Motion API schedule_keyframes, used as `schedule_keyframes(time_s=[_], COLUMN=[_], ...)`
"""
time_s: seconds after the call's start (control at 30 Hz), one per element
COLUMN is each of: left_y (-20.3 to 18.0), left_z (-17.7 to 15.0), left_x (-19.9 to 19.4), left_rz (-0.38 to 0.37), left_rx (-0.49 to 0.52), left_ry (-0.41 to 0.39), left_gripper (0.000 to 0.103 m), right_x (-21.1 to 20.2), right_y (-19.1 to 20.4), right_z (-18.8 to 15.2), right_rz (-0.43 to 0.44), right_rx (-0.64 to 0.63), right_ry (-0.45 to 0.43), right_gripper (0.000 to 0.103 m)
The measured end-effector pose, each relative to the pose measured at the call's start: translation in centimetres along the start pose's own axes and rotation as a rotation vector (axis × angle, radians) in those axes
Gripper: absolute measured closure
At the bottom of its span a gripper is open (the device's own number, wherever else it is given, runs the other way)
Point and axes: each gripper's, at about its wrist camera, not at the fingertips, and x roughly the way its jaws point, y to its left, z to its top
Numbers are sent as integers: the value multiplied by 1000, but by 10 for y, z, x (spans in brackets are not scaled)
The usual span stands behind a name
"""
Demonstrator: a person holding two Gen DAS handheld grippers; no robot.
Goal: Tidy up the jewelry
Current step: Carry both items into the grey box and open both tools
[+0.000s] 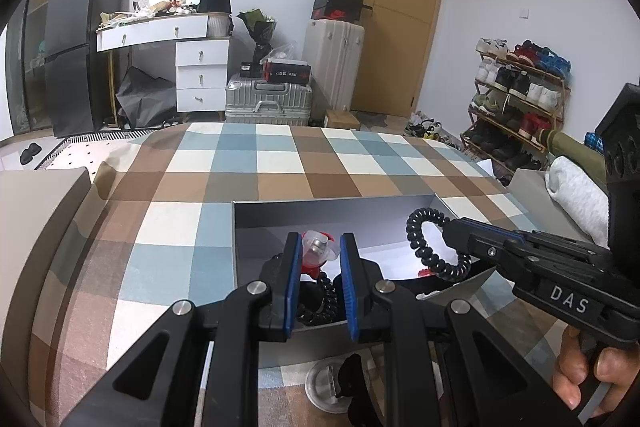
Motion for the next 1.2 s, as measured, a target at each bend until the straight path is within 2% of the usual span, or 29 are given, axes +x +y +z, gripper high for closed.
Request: schedule_keyframes(time_s=[0.57, 1.13, 1.2], left_y=[0, 1, 2], left_z=[-2, -2, -2], left_x=[2, -1, 0], left_rz=[27, 8, 9], left_rx=[20, 8, 4], left_ry=[0, -7, -1], left_gripper=[89, 89, 89], right_x=[11, 9, 7], right_y=[2, 10, 10], right_z=[1, 3, 3], right_rz=[-112, -120, -117], right_rx=[-17, -55, -56], right_ry=[0, 5, 5], right_gripper=[94, 92, 89])
